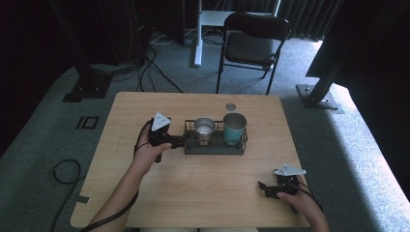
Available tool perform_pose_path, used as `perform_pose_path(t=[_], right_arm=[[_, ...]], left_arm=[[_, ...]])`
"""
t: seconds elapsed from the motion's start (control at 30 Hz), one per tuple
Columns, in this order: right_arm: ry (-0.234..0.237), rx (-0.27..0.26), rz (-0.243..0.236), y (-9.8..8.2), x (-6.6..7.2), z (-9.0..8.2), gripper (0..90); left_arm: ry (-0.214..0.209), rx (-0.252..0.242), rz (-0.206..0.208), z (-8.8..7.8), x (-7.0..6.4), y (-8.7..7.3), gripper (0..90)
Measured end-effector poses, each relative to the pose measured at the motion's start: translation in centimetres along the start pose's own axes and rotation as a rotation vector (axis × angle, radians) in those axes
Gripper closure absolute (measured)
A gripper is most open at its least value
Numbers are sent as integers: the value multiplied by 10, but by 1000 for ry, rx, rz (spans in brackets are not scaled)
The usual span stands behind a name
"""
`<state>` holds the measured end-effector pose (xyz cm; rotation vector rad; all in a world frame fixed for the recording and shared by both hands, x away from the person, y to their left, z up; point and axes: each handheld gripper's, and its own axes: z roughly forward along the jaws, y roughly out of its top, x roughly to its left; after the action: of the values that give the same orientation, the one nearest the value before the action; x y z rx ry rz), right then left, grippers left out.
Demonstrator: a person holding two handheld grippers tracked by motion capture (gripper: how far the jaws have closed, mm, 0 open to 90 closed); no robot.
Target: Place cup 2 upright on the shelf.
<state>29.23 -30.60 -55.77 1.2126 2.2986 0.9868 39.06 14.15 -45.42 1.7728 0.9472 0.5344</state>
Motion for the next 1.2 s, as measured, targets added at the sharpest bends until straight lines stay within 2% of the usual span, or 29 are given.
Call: perform_pose_path(t=[0.47, 0.67, 0.83, 1.2], right_arm=[[0, 0, 0, 0, 0, 0, 109], [0, 0, 0, 0, 0, 0, 109], [0, 0, 0, 0, 0, 0, 109], [0, 0, 0, 0, 0, 0, 109]], left_arm=[[24, 45, 9, -21, 11, -20, 30], [42, 57, -6, -29, 18, -32, 29], [52, 86, -9, -34, 24, -46, 29], [84, 110, -55, -53, 39, -75, 29]])
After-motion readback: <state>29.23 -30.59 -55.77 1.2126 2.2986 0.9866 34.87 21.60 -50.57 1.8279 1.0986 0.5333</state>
